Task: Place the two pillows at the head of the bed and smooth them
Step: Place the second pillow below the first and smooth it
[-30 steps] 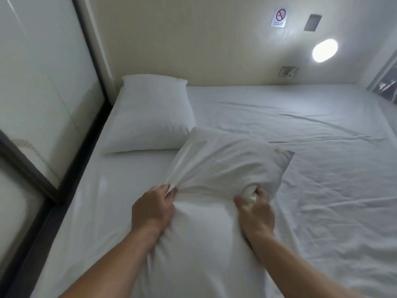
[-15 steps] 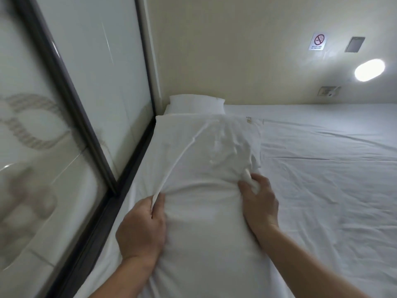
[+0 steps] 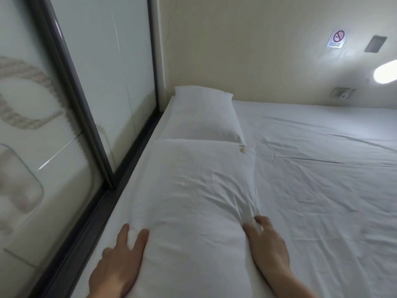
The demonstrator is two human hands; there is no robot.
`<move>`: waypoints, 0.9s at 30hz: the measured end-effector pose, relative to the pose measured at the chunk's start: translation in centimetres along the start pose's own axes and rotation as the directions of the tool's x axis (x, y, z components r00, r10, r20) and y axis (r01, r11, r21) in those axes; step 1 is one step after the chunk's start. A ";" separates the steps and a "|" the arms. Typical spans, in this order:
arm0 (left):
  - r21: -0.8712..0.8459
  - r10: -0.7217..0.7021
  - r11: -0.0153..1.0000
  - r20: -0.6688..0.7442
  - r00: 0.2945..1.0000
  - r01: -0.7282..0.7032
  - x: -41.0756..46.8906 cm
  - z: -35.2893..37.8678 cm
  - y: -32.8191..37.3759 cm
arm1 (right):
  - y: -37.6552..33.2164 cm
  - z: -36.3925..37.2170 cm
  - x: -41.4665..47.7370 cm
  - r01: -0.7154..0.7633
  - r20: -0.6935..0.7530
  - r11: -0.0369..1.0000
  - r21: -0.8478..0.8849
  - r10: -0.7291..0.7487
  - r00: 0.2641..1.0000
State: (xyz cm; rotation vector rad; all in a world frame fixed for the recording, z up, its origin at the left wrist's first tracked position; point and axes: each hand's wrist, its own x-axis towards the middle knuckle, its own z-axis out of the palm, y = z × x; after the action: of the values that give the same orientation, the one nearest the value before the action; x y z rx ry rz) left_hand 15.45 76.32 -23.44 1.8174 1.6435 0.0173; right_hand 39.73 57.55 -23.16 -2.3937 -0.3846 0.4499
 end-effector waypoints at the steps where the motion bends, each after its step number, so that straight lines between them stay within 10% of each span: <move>1: 0.021 -0.010 1.000 -0.010 1.000 0.010 -0.4 0.2 -0.3 | 0.1 0.1 0.1 -0.008 0.001 1.000 -0.010 0.008 1.000; 8: 0.269 0.016 0.963 -0.159 0.987 0.028 0.1 -1.6 2.7 | -1.8 -1.0 0.3 -0.042 0.019 0.980 -0.197 0.046 0.999; 12: 0.259 0.418 0.899 -0.271 0.867 -0.353 0.8 -0.5 10.0 | -6.2 -0.6 1.0 0.278 -0.010 0.901 -0.332 -0.298 0.954; 15: 0.389 0.562 0.764 -0.011 0.827 -0.514 0.9 2.8 11.6 | -7.0 2.3 1.0 0.529 0.279 0.768 -0.360 -0.452 0.847; 20: 0.452 0.329 0.825 0.103 0.939 -0.339 2.6 2.9 8.3 | -3.8 -0.9 6.4 -0.019 0.147 0.909 -0.416 0.088 0.985; 24: 0.399 0.532 0.794 -0.088 0.842 -0.460 2.5 2.9 12.6 | -7.8 0.0 5.9 0.443 0.132 0.828 -0.344 -0.425 0.896; 27: 0.438 0.513 0.753 0.078 0.855 -0.492 2.3 5.5 12.2 | -7.6 3.2 5.3 0.534 0.411 0.783 -0.319 -0.394 0.822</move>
State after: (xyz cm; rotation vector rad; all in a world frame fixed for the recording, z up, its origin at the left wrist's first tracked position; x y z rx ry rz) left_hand 29.01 76.10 -22.77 2.5954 1.1913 -0.0867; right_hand 42.02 66.95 -21.65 -2.4935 -1.3263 0.5669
